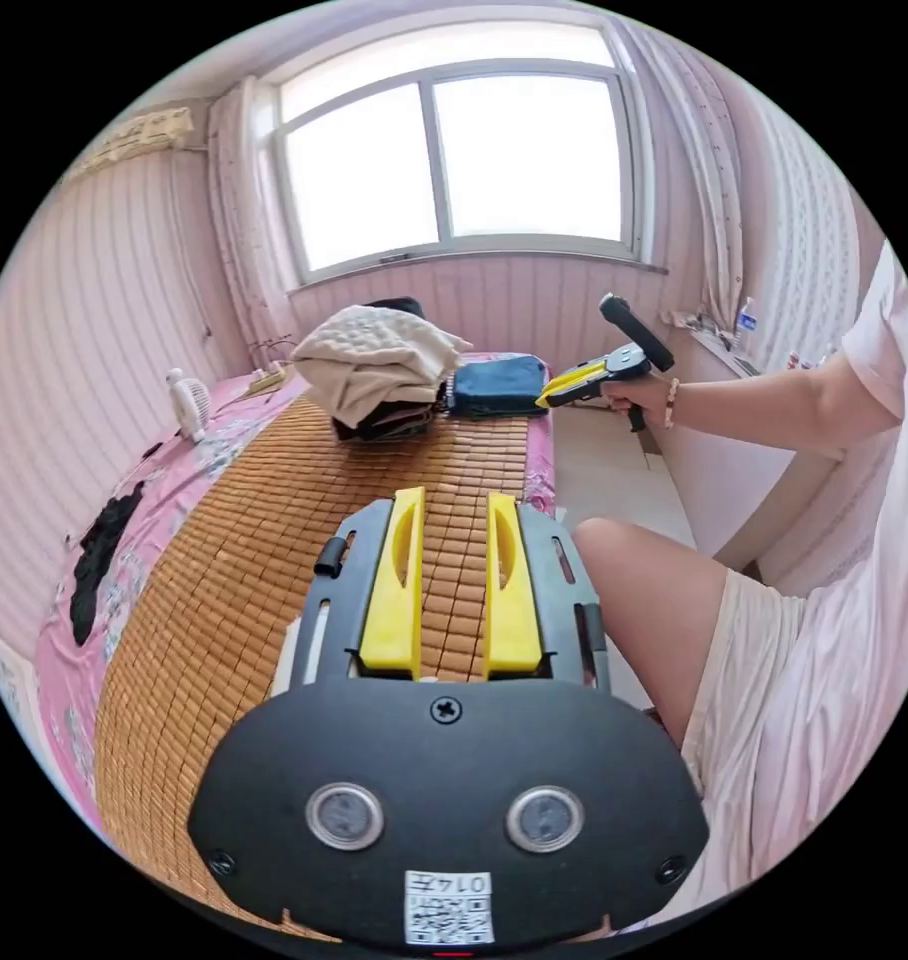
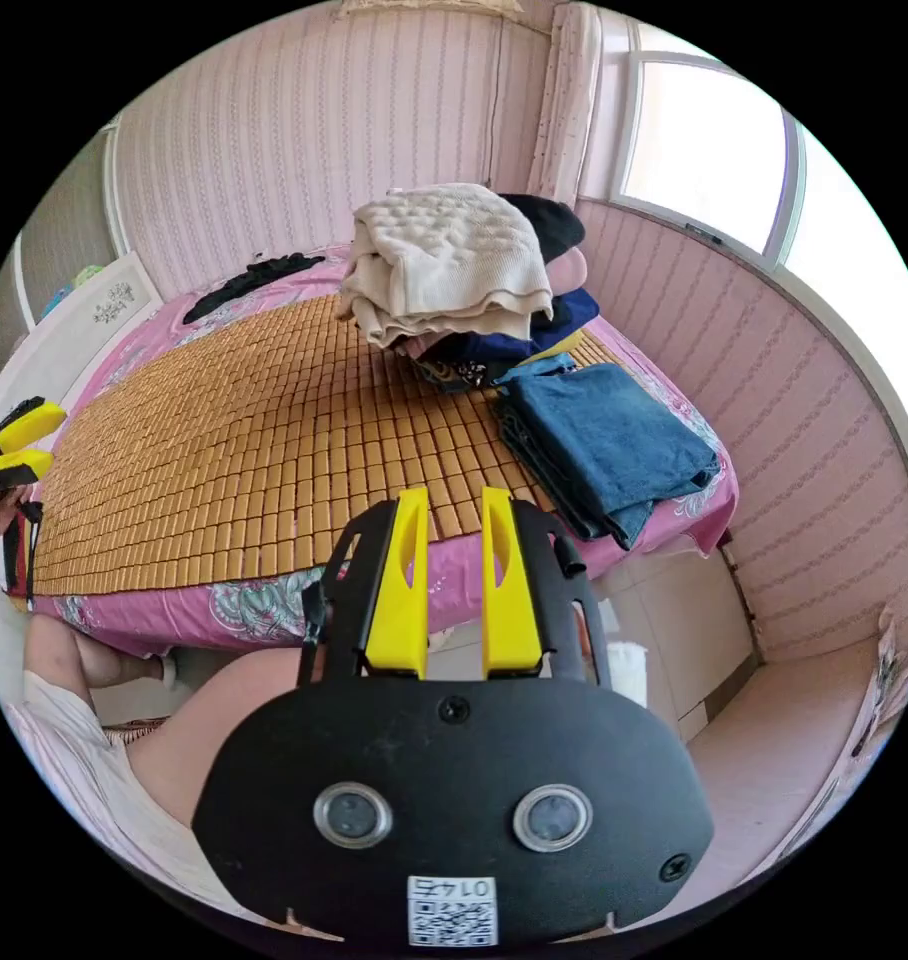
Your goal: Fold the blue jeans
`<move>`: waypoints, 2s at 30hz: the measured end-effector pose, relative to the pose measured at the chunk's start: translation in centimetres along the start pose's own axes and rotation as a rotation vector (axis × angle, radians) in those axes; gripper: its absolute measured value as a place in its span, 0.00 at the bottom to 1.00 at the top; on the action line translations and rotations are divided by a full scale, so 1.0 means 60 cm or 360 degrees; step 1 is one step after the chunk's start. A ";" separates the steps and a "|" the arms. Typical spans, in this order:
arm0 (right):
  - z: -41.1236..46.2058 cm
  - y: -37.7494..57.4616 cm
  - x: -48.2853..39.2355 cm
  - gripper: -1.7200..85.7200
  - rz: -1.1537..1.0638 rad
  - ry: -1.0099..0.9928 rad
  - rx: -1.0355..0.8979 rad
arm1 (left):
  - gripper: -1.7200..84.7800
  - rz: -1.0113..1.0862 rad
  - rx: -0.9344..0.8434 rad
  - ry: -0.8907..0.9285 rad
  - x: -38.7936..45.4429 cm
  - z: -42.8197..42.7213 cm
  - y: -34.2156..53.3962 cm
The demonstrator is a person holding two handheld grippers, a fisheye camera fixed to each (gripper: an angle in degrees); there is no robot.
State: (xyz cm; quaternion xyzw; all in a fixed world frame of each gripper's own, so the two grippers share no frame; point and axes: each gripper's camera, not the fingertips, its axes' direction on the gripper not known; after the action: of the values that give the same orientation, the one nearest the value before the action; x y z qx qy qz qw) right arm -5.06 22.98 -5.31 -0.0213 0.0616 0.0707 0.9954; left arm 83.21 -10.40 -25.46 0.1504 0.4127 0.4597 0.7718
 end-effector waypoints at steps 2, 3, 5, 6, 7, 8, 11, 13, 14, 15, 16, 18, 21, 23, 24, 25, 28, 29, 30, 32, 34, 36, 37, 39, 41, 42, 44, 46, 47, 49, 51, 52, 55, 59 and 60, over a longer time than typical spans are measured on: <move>0.018 -0.008 0.050 0.13 0.0028 0.0033 -0.0027 | 0.14 0.0069 -0.0056 0.0085 0.006 0.094 -0.064; 0.029 -0.015 0.081 0.13 0.0036 0.0067 -0.0035 | 0.15 0.0092 -0.0096 0.0131 0.008 0.156 -0.104; 0.047 -0.026 0.123 0.15 0.0035 0.0123 -0.0046 | 0.15 0.0082 -0.0159 0.0194 0.006 0.245 -0.159; 0.060 -0.033 0.149 0.16 0.0029 0.0152 -0.0067 | 0.15 0.0051 -0.0179 0.0221 0.004 0.302 -0.192; 0.067 -0.036 0.161 0.16 0.0025 0.0165 -0.0082 | 0.15 0.0016 -0.0201 0.0233 0.001 0.356 -0.223; 0.080 -0.042 0.184 0.17 0.0017 0.0194 -0.0115 | 0.15 -0.0002 -0.0211 0.0236 0.000 0.382 -0.237; 0.108 -0.047 0.233 0.16 -0.0018 0.0152 -0.0233 | 0.15 -0.0096 -0.0274 0.0235 -0.007 0.503 -0.293; 0.104 -0.044 0.255 0.15 -0.0027 0.0103 -0.0210 | 0.15 -0.0112 -0.0345 0.0219 -0.009 0.586 -0.325; 0.099 -0.040 0.267 0.14 -0.0035 0.0053 -0.0203 | 0.15 -0.0110 -0.0359 0.0208 -0.009 0.604 -0.332; 0.092 -0.034 0.277 0.13 -0.0036 0.0026 -0.0185 | 0.15 -0.0111 -0.0382 0.0173 -0.013 0.638 -0.345; 0.088 -0.030 0.281 0.12 -0.0036 0.0004 -0.0177 | 0.15 -0.0134 -0.0406 0.0140 -0.019 0.667 -0.355; 0.072 -0.014 0.295 0.08 -0.0009 -0.0064 -0.0136 | 0.15 -0.0195 -0.0477 0.0109 -0.030 0.707 -0.365; 0.053 0.006 0.300 0.06 0.0012 -0.0158 -0.0098 | 0.11 -0.0183 -0.0590 0.0109 -0.031 0.743 -0.364; 0.035 0.018 0.296 0.05 0.0040 -0.0224 -0.0076 | 0.10 -0.0218 -0.0597 0.0087 -0.032 0.744 -0.360; 0.018 0.028 0.289 0.05 0.0044 -0.0292 -0.0042 | 0.09 -0.0216 -0.0631 0.0066 -0.033 0.739 -0.354; 0.008 0.033 0.283 0.05 0.0047 -0.0329 -0.0017 | 0.08 -0.0196 -0.0660 0.0033 -0.034 0.730 -0.343; -0.044 0.055 0.240 0.04 0.0046 -0.0485 0.0125 | 0.07 -0.0307 -0.0609 0.0051 -0.060 0.675 -0.279; -0.066 0.057 0.214 0.04 0.0000 -0.0532 0.0167 | 0.07 -0.0342 -0.0595 0.0068 -0.069 0.658 -0.260; -0.089 0.056 0.185 0.04 -0.0061 -0.0577 0.0208 | 0.07 -0.0410 -0.0570 0.0085 -0.086 0.620 -0.219; -0.119 0.050 0.139 0.04 -0.0154 -0.0671 0.0253 | 0.05 -0.0514 -0.0541 0.0085 -0.110 0.550 -0.151; -0.139 0.045 0.086 0.04 -0.0238 -0.0789 0.0265 | 0.02 -0.0687 -0.0435 -0.0033 -0.146 0.429 -0.049; -0.151 0.042 0.015 0.04 -0.0251 -0.0943 0.0263 | 0.01 -0.0851 -0.0376 -0.0114 -0.180 0.335 0.033; -0.152 0.041 -0.002 0.04 -0.0245 -0.0980 0.0250 | 0.01 -0.0970 -0.0387 -0.0182 -0.201 0.277 0.091; -0.157 0.042 -0.073 0.04 -0.0231 -0.1093 0.0212 | 0.01 -0.1177 -0.0367 -0.0238 -0.222 0.193 0.179; -0.162 0.044 -0.126 0.03 -0.0272 -0.1170 0.0163 | 0.01 -0.1300 -0.0340 -0.0241 -0.223 0.123 0.255; -0.164 0.047 -0.163 0.03 -0.0311 -0.1230 0.0126 | 0.01 -0.1360 -0.0377 -0.0253 -0.216 0.087 0.301; -0.164 0.053 -0.225 0.03 -0.0375 -0.1333 0.0052 | 0.01 -0.1436 -0.0403 -0.0265 -0.199 0.041 0.363; -0.166 0.060 -0.295 0.03 -0.0477 -0.1424 -0.0019 | 0.02 -0.1556 -0.0358 -0.0239 -0.176 -0.010 0.445; -0.170 0.065 -0.347 0.03 -0.0567 -0.1474 -0.0055 | 0.03 -0.1581 -0.0352 -0.0240 -0.171 -0.021 0.464; -0.180 0.072 -0.422 0.03 -0.0667 -0.1531 -0.0077 | 0.07 -0.1733 -0.0340 -0.0254 -0.160 -0.067 0.543; -0.187 0.075 -0.498 0.03 -0.0606 -0.1703 -0.0076 | 0.10 -0.1874 -0.0315 -0.0200 -0.162 -0.099 0.602; -0.187 0.074 -0.513 0.03 -0.0567 -0.1761 -0.0072 | 0.12 -0.1996 -0.0278 -0.0140 -0.167 -0.117 0.641; -0.185 0.066 -0.573 0.03 -0.0356 -0.1987 -0.0055 | 0.14 -0.2171 -0.0357 -0.0155 -0.183 -0.151 0.723; -0.190 0.039 -0.601 0.03 -0.0273 -0.1830 0.0058 | 0.09 -0.2195 -0.0250 -0.0209 -0.196 -0.213 0.803; -0.189 0.031 -0.590 0.03 -0.0228 -0.1758 0.0102 | 0.08 -0.2199 -0.0231 -0.0136 -0.202 -0.225 0.825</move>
State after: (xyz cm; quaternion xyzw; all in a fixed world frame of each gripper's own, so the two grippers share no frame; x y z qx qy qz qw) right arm -41.45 19.34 -12.14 0.0450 -0.4688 0.0017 0.8821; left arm 40.88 3.83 2.57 -0.1806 0.3514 -0.1167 0.9112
